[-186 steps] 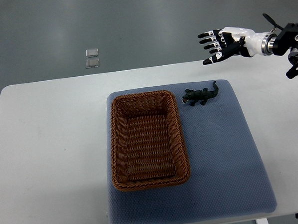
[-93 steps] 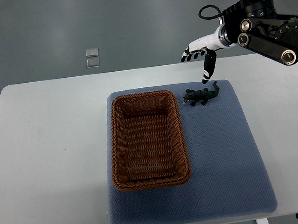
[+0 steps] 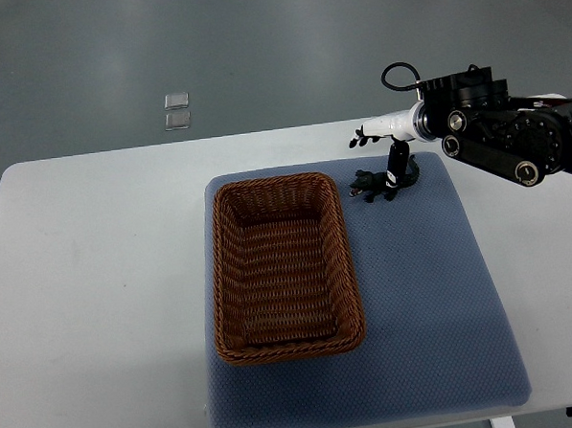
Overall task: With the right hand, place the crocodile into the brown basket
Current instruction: 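Close the right hand's fingers around the green crocodile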
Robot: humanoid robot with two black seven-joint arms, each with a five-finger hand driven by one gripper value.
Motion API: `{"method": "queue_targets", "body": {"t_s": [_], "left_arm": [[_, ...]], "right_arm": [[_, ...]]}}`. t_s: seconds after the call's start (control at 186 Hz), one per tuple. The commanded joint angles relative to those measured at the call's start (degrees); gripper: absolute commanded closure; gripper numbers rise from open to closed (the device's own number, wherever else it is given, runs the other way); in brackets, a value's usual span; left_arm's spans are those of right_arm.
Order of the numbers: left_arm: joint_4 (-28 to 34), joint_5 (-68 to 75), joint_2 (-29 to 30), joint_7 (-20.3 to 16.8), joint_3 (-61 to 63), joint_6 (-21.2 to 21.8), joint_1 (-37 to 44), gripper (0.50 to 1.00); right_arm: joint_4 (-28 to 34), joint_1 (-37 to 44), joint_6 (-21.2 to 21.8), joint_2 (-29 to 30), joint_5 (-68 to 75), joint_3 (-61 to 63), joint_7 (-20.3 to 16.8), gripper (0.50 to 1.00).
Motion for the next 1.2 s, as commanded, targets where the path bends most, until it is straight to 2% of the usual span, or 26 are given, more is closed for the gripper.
{"method": "queue_targets", "body": {"t_s": [0.0, 0.44, 0.638, 0.681, 0.848, 1.009, 1.197], "left_arm": [[0.00, 0.01, 0.00, 0.00, 0.06, 0.06, 0.00, 0.500], [-0.08, 0.01, 0.00, 0.00, 0.15, 0.06, 0.00, 0.500], [-0.08, 0.01, 0.00, 0.00, 0.15, 0.06, 0.00, 0.500], [-0.08, 0.01, 0.00, 0.00, 0.15, 0.06, 0.00, 0.500], [-0.08, 0.01, 0.00, 0.00, 0.15, 0.06, 0.00, 0.500], [-0.08, 0.01, 0.00, 0.00, 0.15, 0.06, 0.00, 0.500], [-0.08, 0.01, 0.00, 0.00, 0.15, 0.06, 0.00, 0.500]], "right_arm": [[-0.93, -1.03, -0.43, 0.31, -1.49, -0.32, 0.00, 0.576], [-4.62, -3.67, -4.04, 2.15, -2.28, -1.56, 0.18, 0.597], [-5.50, -3.75, -5.18, 2.85, -2.28, -2.52, 0.27, 0.640], [-5.59, -3.75, -5.53, 2.94, -2.28, -3.22, 0.36, 0.668], [-5.94, -3.75, -5.79, 2.94, -2.28, -3.93, 0.44, 0.701], [-6.29, -3.75, -5.79, 3.21, -2.28, -4.02, 0.44, 0.709], [-7.34, -3.75, -5.53, 4.00, -2.28, -4.10, 0.53, 0.775]]}}
